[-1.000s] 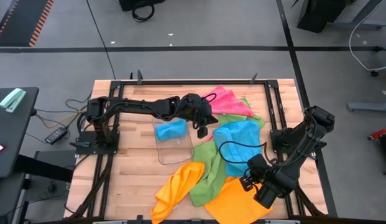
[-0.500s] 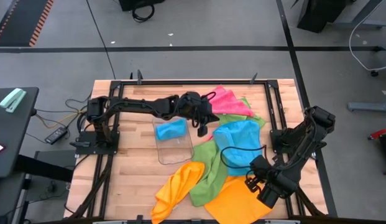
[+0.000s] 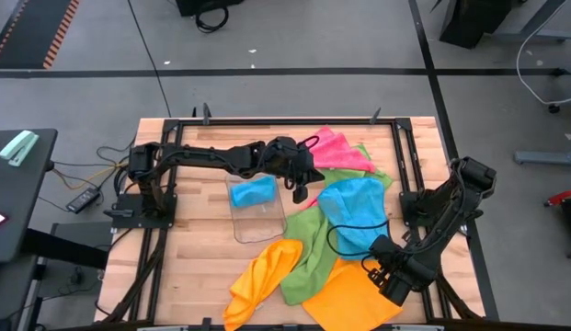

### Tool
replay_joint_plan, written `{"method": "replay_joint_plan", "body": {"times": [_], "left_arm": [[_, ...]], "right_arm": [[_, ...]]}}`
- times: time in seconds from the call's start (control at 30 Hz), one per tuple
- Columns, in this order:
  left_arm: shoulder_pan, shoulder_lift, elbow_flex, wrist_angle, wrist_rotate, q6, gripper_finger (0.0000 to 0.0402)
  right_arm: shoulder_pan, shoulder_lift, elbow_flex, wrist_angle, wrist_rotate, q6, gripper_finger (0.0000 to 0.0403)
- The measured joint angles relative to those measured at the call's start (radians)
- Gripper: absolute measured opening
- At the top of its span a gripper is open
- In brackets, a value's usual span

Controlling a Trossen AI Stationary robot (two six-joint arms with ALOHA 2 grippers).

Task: Fold microfiber towels
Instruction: Fold the blue towel

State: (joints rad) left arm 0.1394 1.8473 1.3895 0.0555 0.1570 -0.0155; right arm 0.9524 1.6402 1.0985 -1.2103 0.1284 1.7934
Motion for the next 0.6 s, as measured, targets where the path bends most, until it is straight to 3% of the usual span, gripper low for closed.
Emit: {"method": "replay_joint_plan", "body": {"times": [0.27, 0.4, 0.6], "left_arm": [[0.005, -0.044, 0.002, -0.027, 0.052, -0.079, 0.0009], [0.005, -0.05, 0.002, -0.025, 0.058, -0.071, 0.0013], [0.008, -0.05, 0.001, -0.024, 0.058, -0.071, 0.003]], "right_arm": [[0.0, -0.106, 0.012, 0.001, -0.038, 0.083, 0.0152], [0.0, -0.222, 0.015, 0.01, 0.099, 0.115, 0.0168], [-0.056, -0.367, -0.033, 0.013, 0.31, 0.12, 0.0153]]}}
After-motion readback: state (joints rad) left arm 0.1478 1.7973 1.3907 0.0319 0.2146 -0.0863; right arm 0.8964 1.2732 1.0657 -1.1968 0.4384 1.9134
